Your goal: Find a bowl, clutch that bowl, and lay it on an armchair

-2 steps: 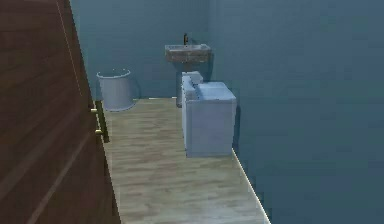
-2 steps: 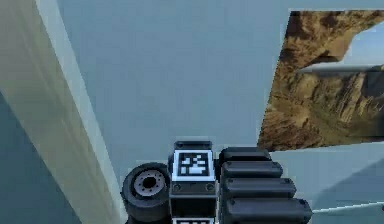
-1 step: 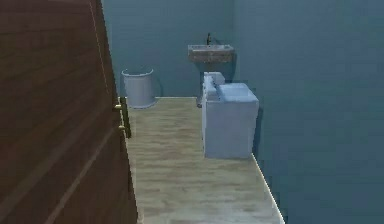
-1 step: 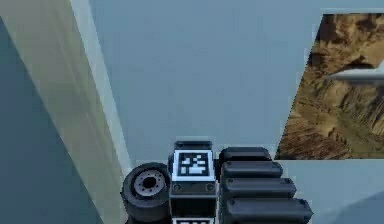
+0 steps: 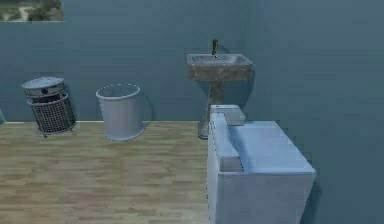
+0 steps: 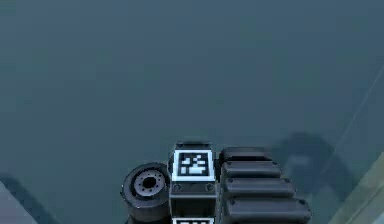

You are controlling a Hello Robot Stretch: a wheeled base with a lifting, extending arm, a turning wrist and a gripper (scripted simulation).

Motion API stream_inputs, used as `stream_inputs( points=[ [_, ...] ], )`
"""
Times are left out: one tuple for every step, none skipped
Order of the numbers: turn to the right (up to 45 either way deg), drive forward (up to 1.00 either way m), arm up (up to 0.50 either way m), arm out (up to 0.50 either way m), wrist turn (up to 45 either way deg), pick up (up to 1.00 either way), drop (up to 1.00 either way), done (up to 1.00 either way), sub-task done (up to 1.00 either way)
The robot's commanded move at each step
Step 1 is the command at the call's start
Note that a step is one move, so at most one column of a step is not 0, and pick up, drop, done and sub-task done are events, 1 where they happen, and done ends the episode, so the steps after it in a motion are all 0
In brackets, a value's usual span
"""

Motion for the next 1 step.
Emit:
stream_inputs(
  points=[
    [0.0,0.50,0.00,0.00,0.0,0.00,0.00,0.00,0.00]
  ],
)
